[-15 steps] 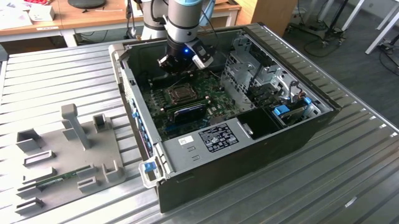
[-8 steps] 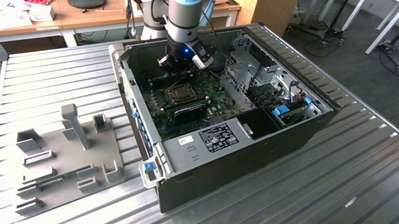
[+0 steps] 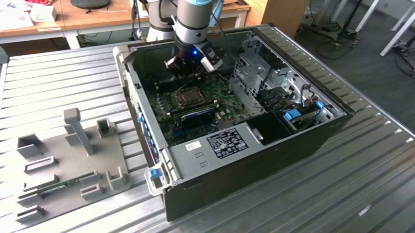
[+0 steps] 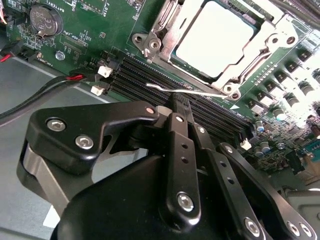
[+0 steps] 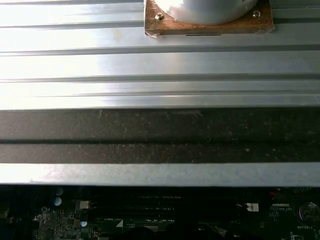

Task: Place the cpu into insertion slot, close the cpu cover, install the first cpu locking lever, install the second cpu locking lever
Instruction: 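Install the first cpu locking lever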

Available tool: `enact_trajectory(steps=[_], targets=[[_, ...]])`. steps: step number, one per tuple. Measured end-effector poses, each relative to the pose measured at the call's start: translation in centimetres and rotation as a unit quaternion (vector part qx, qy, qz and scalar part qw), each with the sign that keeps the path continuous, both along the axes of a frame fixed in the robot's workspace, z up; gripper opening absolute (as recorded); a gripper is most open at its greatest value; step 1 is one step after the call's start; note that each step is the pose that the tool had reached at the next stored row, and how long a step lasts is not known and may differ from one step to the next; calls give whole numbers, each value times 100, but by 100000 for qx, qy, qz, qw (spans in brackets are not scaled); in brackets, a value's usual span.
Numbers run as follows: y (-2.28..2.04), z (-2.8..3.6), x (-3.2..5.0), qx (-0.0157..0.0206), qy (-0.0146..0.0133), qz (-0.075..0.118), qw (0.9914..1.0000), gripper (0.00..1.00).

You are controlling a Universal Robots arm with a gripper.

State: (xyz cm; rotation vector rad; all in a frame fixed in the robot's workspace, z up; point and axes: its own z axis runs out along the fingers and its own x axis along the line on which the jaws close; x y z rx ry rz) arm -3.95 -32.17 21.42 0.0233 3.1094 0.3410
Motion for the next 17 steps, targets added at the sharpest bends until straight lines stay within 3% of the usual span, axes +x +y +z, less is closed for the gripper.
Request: enact_trajectory(steps=[4, 7, 11, 12, 13, 14, 17], targets=[[0, 0, 1, 1, 51, -37, 100000, 10], [0, 0, 5, -34, 452, -220, 99999, 10], [0, 0, 4, -39, 514, -228, 99998, 10], [1, -2, 6, -30, 830, -218, 99996, 10], [1, -3, 7, -26, 1527, -224, 99988, 10], [0, -2, 7, -40, 1831, -224, 99983, 10], [0, -2, 6, -46, 1884, -230, 99982, 10]])
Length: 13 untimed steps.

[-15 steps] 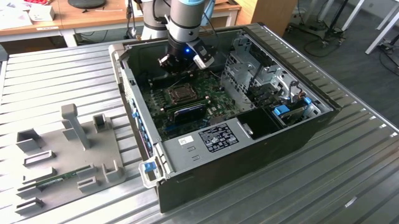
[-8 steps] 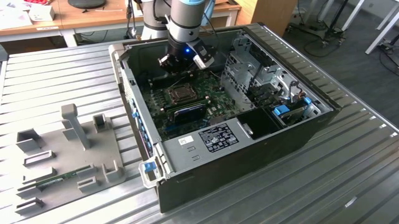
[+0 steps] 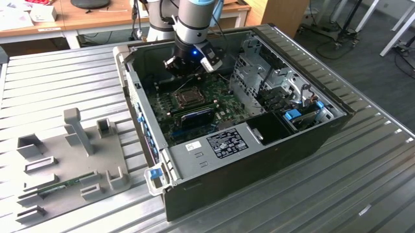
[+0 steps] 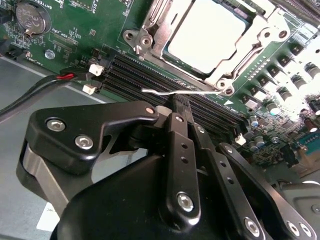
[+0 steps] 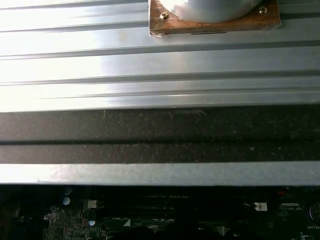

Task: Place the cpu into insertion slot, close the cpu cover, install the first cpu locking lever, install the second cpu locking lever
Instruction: 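Install the first cpu locking lever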

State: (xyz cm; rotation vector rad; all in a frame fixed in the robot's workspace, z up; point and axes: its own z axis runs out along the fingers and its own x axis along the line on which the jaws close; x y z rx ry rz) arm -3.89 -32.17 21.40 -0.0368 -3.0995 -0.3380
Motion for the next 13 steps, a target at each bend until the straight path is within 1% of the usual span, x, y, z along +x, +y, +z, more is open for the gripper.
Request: enact_trajectory(steps=[4, 8, 10, 13], targets=[[0, 9, 0, 9, 30, 2, 100000, 10], [0, 64, 0, 9, 29, 4, 100000, 10], [1, 65, 1, 18, 27, 4, 100000, 10], [0, 67, 1, -92, 35, 9, 100000, 10]])
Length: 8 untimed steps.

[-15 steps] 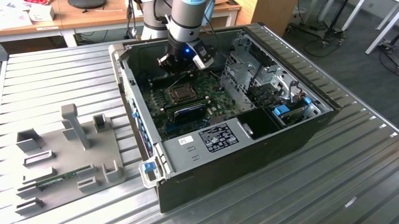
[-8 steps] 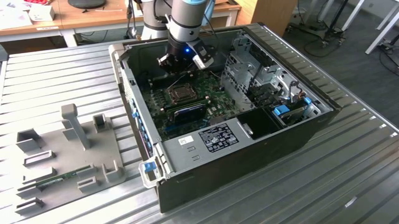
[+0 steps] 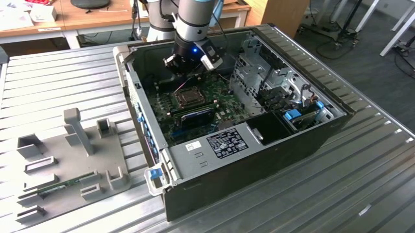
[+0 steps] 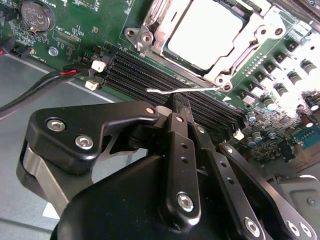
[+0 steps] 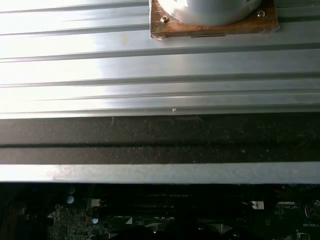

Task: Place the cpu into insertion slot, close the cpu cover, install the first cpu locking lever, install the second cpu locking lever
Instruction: 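Install the first cpu locking lever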

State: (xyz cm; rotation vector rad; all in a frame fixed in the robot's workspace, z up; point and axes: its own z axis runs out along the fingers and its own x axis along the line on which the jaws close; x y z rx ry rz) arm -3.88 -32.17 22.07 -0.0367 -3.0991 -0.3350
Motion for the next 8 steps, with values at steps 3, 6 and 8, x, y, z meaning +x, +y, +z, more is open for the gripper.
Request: enact_trajectory(steps=[3, 6, 8], targets=[[0, 13, 0, -187, 77, -27, 100000, 10], [0, 20, 1, -369, 166, -69, 99999, 10], [0, 20, 1, -363, 181, -72, 99999, 10]])
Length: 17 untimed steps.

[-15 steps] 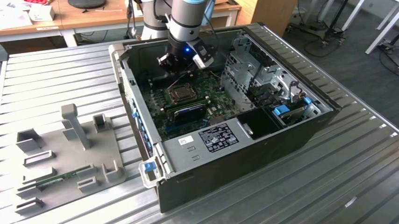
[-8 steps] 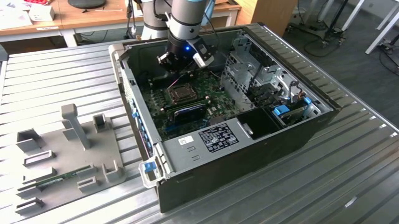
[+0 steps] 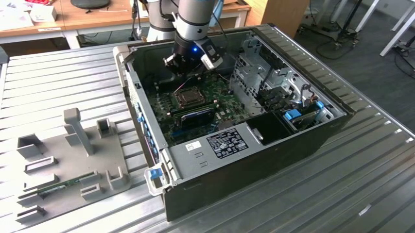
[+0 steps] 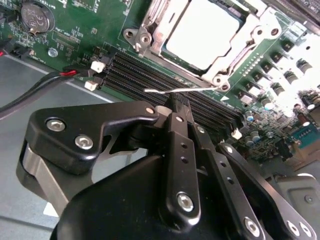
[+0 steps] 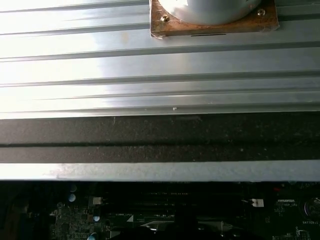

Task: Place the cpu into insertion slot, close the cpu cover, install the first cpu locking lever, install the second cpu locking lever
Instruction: 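Install the first cpu locking lever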

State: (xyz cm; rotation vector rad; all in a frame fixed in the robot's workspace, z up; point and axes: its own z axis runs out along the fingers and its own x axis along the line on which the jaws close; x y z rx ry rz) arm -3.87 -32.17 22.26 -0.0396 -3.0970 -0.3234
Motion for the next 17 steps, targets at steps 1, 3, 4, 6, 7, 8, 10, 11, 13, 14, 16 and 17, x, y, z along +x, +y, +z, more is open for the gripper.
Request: enact_trajectory(steps=[1, 3, 4, 6, 7, 8, 10, 11, 13, 14, 16, 17], targets=[[0, 0, 0, -2, 5, 3, 100000, 10], [0, -1, 3, 0, 232, 12, 100000, 10], [1, -2, 8, 27, 850, 14, 99996, 10], [0, 0, 12, 14, 1604, 9, 99987, 10], [0, 0, 12, 6, 1675, 3, 99986, 10], [0, 0, 12, 12, 1736, 4, 99985, 10], [0, -1, 14, 24, 1812, 9, 99984, 10], [0, -1, 16, 22, 1870, 14, 99983, 10], [0, -2, 29, 37, 2145, 8, 99977, 10], [0, -2, 37, 34, 2312, 4, 99973, 10], [0, -1, 55, 25, 2641, 3, 99965, 10], [0, -1, 66, 28, 2848, 7, 99959, 10]])
